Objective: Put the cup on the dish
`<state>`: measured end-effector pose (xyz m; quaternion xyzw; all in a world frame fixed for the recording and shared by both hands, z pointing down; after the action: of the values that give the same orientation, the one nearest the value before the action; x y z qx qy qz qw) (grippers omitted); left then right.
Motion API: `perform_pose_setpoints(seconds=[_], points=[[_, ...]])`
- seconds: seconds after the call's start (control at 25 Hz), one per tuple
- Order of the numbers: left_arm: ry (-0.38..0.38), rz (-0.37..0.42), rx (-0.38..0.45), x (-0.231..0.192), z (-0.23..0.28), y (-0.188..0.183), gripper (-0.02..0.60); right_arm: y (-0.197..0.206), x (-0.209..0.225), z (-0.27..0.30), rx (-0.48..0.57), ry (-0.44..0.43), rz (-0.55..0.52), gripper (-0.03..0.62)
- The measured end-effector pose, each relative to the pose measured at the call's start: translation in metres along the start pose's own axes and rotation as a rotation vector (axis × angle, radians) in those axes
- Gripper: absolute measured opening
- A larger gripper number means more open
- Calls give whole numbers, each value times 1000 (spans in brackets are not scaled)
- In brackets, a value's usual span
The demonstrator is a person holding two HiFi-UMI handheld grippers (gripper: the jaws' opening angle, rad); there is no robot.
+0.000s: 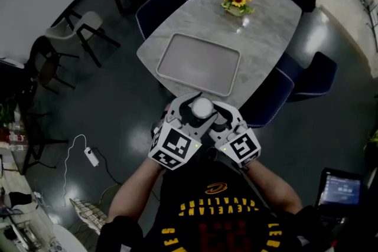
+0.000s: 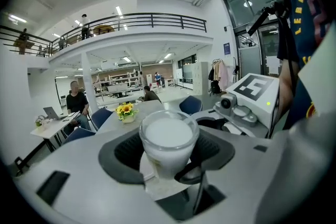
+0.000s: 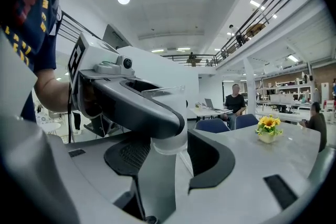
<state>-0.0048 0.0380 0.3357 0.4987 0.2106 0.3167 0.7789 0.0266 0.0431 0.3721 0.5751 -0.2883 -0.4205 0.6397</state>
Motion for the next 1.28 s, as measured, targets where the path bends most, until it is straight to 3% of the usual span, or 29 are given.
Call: perform_pose_setpoints(seconds=[0.32, 0.84, 1.28], points=[[103, 40, -1, -57, 38, -13, 262, 3, 52, 41, -62, 36, 1, 227], [244, 121, 22, -168, 114, -38, 262, 5, 154, 129, -93, 209, -4, 227], [328, 134, 11, -200, 143, -41, 262, 20, 183, 151, -134, 294, -47, 225]])
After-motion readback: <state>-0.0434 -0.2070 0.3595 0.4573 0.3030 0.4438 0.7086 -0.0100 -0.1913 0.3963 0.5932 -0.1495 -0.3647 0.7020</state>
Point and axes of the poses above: the fingertips, and each gripper's own axes: z forward along the fingers, x to its right, y out of its underside, the point moved 4 cm from there along -z, backward along the fingers, and after that the axes turned 8 degrees about -z, right-handed, at the moved point
